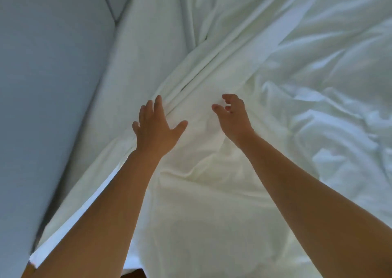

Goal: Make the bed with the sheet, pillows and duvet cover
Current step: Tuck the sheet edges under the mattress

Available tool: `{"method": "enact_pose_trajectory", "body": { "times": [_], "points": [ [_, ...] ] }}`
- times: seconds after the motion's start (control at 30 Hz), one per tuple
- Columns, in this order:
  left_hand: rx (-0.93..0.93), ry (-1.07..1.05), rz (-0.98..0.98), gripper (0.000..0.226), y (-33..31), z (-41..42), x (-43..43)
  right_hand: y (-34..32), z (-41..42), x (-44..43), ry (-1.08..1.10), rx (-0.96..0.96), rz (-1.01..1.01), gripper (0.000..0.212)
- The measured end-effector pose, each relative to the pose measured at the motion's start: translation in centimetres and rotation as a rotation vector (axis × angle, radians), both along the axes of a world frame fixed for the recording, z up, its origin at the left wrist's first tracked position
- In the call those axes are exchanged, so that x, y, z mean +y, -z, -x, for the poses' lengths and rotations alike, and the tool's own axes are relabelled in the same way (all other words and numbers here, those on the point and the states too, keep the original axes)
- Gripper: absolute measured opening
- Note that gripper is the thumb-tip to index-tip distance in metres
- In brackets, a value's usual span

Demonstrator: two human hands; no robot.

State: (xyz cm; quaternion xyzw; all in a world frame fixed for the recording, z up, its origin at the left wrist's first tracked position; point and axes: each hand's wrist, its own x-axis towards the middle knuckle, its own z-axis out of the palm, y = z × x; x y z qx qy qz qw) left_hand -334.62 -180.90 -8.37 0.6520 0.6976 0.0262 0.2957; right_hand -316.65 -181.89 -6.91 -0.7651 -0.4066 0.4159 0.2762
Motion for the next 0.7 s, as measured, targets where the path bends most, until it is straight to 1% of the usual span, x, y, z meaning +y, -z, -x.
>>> {"method": "enact_pose_trajectory", "body": {
  "times": [0.07,0.17,0.23,0.3,0.37,0.4,0.43,0.5,0.53,0.57,0.63,0.7],
  "points": [
    [0.008,0.064,-0.012,0.097,0.4,-4.0,4.6,0.2,-3.5,2.5,0.049,0.011,0.003,0.048],
    [0.047,0.111,0.039,0.1,1.1,-8.9,10.9,0.9,-7.7,6.1,0.1,0.065,0.013,0.053],
    [-0.019,0.057,0.106,0.111,1.6,-11.8,13.9,1.4,-9.9,8.4,0.153,0.15,0.033,0.058],
    [-0.106,-0.043,0.182,0.126,1.8,-14.5,16.0,1.6,-11.6,10.7,0.22,0.265,0.047,0.064],
    [-0.11,-0.103,0.224,0.131,1.7,-16.5,17.5,1.7,-12.3,12.6,0.27,0.355,0.048,0.071],
    [-0.088,-0.064,0.237,0.125,1.6,-17.1,18.0,1.9,-12.5,13.5,0.298,0.375,0.044,0.076],
    [-0.073,0.016,0.241,0.11,1.4,-17.4,18.4,2.1,-12.5,14.5,0.347,0.384,0.037,0.083],
    [-0.102,0.172,0.138,0.058,0.7,-17.4,19.0,2.3,-12.8,16.4,0.499,0.357,0.027,0.096],
    [-0.139,0.2,0.064,0.036,0.0,-16.9,19.5,2.3,-12.8,17.4,0.565,0.328,0.03,0.103],
    [-0.168,0.192,-0.015,0.025,-0.9,-16.2,20.5,2.2,-12.8,18.6,0.611,0.307,0.033,0.108],
    [-0.166,0.106,-0.198,0.02,-3.3,-13.1,23.9,1.6,-12.2,21.4,0.612,0.355,0.005,0.112],
    [-0.08,-0.048,-0.396,0.025,-6.2,-7.9,28.3,0.1,-10.1,25.4,0.476,0.512,-0.061,0.11]
  ]
}}
